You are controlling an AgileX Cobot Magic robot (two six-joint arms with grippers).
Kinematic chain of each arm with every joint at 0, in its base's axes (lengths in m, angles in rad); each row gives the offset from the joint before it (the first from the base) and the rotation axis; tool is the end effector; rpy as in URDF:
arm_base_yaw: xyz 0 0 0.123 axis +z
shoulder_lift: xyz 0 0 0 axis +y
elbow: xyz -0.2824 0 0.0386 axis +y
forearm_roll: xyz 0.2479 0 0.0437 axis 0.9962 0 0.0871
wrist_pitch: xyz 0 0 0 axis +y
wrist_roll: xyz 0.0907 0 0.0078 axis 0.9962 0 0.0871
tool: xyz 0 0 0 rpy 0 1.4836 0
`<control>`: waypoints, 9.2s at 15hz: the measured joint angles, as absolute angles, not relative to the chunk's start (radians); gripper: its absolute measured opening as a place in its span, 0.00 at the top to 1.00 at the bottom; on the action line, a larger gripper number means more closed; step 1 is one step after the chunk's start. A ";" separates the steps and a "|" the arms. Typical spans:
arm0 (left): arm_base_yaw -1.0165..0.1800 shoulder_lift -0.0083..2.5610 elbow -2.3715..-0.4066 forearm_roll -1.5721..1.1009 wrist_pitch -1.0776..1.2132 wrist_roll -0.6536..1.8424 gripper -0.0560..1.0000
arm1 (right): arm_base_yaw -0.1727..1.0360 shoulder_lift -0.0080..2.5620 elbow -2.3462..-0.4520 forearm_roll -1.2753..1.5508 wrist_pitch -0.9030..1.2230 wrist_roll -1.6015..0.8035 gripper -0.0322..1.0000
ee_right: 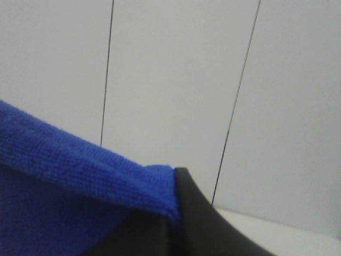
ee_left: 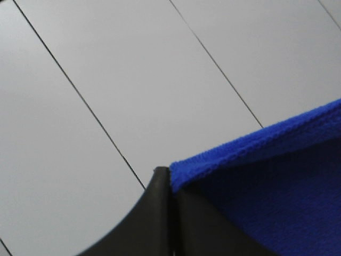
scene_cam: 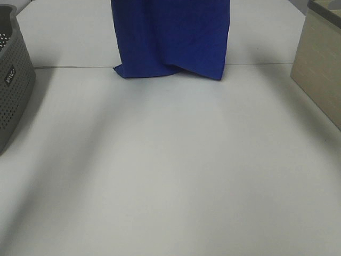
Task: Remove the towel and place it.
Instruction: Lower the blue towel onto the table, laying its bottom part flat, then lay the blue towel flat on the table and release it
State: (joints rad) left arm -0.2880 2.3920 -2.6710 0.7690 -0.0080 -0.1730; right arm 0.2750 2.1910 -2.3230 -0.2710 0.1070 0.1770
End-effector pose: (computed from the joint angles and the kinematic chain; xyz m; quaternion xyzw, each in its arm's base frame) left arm 0.5216 -0.1550 0.4304 0.2434 0.5090 0.1251 0.8161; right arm 0.5069 0.1403 0.4167 -0.1110 0.6556 0.0586 0.7446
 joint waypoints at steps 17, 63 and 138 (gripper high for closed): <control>-0.399 2.255 -2.636 0.121 1.215 0.113 0.95 | 0.271 2.141 -2.325 0.255 1.219 -0.175 0.95; -0.411 1.483 -0.638 -0.538 1.084 0.134 0.95 | 0.282 1.662 -0.635 0.712 1.114 -0.420 0.95; -0.495 1.720 -0.880 -0.556 1.205 0.203 0.47 | 0.271 1.720 -0.628 0.678 1.176 -0.407 0.39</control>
